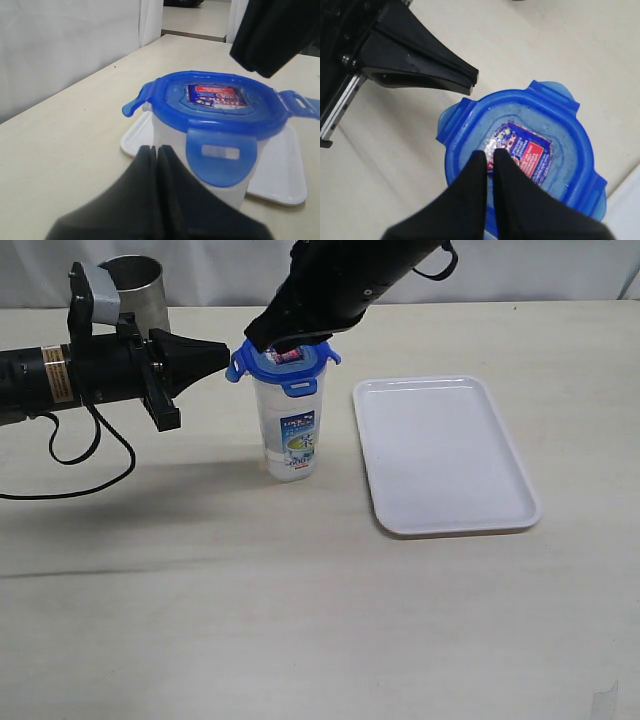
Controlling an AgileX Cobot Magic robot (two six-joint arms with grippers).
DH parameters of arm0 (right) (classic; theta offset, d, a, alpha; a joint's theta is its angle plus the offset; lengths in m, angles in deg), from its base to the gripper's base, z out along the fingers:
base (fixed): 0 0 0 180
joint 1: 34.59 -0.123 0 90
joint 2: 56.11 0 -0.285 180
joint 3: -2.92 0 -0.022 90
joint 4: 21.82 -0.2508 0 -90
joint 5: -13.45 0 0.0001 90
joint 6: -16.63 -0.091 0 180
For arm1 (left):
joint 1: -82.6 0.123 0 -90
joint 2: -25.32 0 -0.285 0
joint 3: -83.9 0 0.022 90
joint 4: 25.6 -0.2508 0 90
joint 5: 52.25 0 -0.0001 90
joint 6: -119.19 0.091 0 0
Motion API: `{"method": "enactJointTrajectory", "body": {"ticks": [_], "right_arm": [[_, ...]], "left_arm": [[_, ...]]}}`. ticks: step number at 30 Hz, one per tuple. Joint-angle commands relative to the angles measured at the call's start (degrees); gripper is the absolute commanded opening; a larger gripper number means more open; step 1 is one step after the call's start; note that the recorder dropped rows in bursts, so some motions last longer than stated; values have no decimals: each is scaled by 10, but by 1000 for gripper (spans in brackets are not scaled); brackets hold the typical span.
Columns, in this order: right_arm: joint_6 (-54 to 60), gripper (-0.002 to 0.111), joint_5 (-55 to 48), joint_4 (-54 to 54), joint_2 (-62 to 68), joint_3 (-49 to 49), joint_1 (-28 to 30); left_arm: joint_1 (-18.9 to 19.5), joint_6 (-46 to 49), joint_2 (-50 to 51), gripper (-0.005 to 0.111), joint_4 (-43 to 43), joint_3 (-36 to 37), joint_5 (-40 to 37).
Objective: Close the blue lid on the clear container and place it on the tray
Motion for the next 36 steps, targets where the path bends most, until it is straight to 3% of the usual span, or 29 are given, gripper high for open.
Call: {"method": "enactJointTrajectory", "body": {"ticks": [1,36], "right_arm": [[4,5,8,-3,14,-2,0],[4,5,8,6,33,-2,0]], "left_arm": [[-3,0,0,0,7,-3,1],[-3,0,0,0,8,-3,1]]}}
